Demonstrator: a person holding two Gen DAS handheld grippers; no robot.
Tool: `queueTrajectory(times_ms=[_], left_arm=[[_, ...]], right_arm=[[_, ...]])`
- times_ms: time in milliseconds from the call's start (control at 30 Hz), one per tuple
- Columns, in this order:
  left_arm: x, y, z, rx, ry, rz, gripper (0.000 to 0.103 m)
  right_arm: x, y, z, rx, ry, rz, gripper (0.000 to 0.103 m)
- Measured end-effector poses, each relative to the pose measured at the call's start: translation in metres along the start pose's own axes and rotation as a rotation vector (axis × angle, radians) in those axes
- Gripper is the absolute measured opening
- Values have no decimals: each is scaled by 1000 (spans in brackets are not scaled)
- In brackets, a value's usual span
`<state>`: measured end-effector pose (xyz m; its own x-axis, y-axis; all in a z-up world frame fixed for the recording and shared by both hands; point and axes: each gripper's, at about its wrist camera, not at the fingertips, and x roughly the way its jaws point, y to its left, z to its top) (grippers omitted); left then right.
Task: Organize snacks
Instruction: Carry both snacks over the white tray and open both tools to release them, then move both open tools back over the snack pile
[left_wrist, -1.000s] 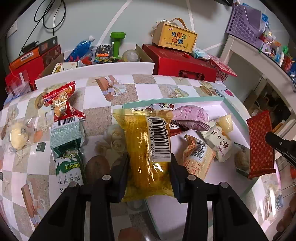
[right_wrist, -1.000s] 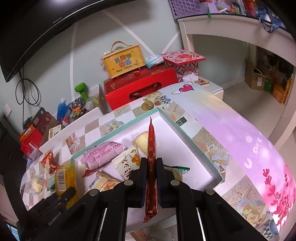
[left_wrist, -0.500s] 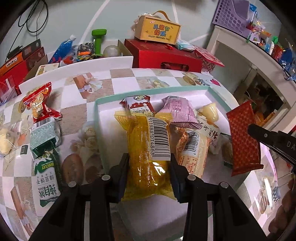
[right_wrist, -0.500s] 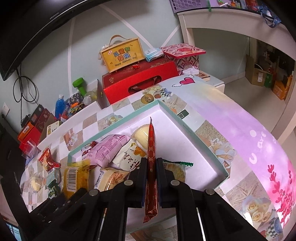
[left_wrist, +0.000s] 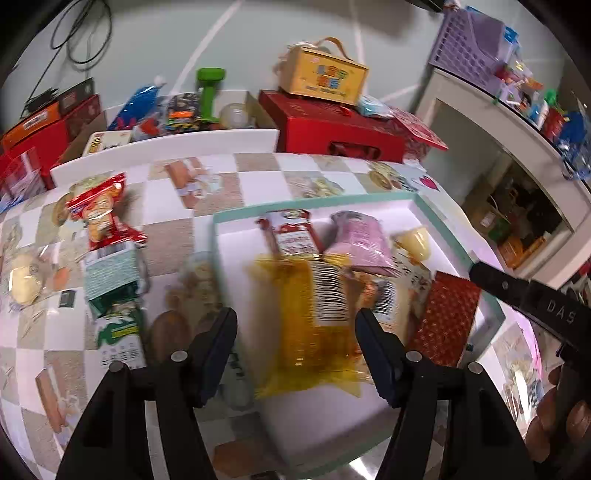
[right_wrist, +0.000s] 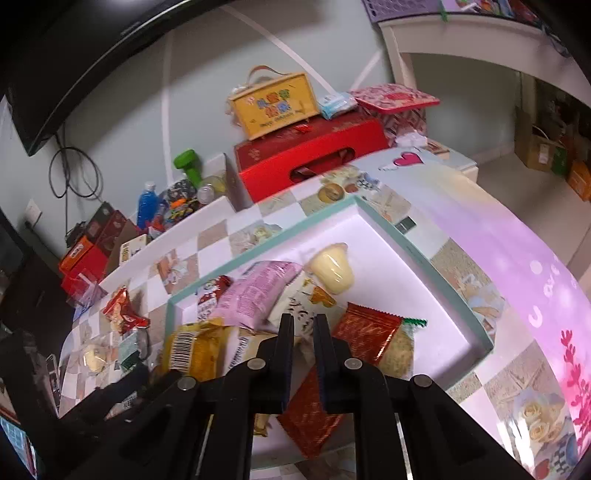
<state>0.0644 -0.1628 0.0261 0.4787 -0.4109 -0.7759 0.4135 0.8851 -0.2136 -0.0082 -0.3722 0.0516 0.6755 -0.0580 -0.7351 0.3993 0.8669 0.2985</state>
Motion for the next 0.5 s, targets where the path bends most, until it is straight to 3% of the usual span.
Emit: queueTrajectory(times_ms=[67, 133, 167, 200, 267, 333, 500], left_arm=[[-2, 8, 1, -23, -3, 25, 74], [-1, 17, 1, -41, -3, 77, 89], [0, 20, 0, -46, 3, 102, 91], [2, 24, 0, -52, 8, 128, 91], [4, 32, -2, -69, 5, 167, 92], [3, 38, -4, -86, -6, 199, 99], [1, 44, -5, -88, -33, 260, 101]], right_arm=[[1, -5, 0, 26, 8, -20, 13], [4, -10, 0, 45, 18, -40, 17], [6, -13, -1, 56, 30, -54, 35], [10, -15, -1, 61, 45, -70, 62], [14, -16, -2, 47, 61, -102, 79], [17, -13, -3, 19, 68, -140, 79], [22, -9, -6, -1, 88, -130, 84]])
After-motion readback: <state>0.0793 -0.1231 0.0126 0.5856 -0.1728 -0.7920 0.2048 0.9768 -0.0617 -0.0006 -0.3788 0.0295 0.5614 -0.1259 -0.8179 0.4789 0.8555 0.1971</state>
